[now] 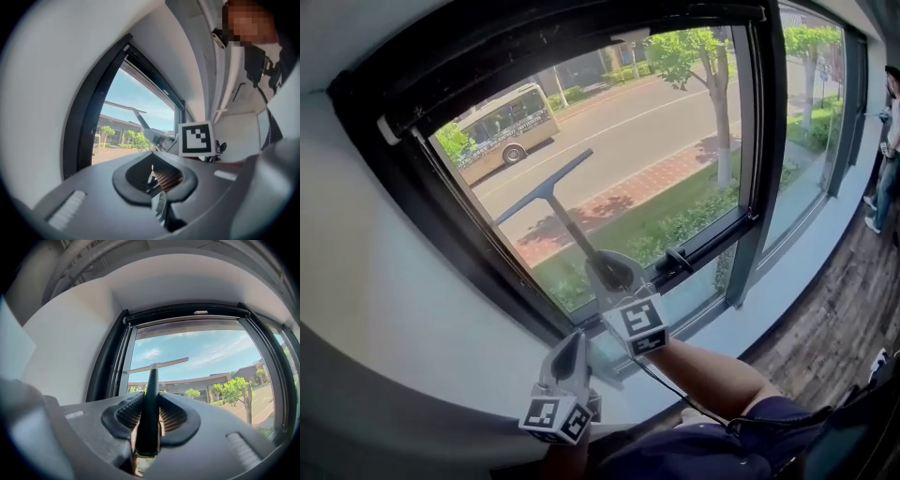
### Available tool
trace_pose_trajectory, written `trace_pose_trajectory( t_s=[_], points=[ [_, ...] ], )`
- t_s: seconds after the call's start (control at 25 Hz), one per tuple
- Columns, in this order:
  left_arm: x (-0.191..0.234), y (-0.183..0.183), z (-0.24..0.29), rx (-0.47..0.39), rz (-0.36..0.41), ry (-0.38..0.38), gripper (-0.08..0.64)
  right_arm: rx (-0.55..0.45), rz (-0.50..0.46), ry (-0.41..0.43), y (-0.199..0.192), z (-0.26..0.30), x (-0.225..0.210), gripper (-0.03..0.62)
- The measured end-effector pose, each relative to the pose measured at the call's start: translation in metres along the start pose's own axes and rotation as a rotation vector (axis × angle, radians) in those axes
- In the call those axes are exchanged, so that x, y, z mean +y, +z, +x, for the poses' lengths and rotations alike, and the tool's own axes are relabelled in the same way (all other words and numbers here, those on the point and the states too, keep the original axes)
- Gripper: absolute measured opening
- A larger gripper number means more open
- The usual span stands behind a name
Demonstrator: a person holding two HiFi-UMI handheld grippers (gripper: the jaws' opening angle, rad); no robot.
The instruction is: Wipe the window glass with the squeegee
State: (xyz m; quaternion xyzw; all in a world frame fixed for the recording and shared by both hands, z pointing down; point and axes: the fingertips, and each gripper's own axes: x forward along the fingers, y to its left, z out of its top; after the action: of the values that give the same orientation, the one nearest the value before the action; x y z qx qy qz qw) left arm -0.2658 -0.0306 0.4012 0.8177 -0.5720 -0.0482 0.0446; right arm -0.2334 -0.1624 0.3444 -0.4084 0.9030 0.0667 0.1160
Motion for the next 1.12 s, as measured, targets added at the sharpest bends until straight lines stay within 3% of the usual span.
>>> trace_pose_trajectory(
  t_s=[0.36,1.12],
  points=[
    [-0.010,-0.016,0.002,0.049,0.049,-0.019,0.005,0.087,0.017,0.005,-0.056,-0.019,0.003,0.101],
    [-0.019,-0.027,0.000,0.159,0.081,-0.016,0.005,0.336,0.173,-0.005,-0.192,-0.070,0.029,0.101]
  ],
)
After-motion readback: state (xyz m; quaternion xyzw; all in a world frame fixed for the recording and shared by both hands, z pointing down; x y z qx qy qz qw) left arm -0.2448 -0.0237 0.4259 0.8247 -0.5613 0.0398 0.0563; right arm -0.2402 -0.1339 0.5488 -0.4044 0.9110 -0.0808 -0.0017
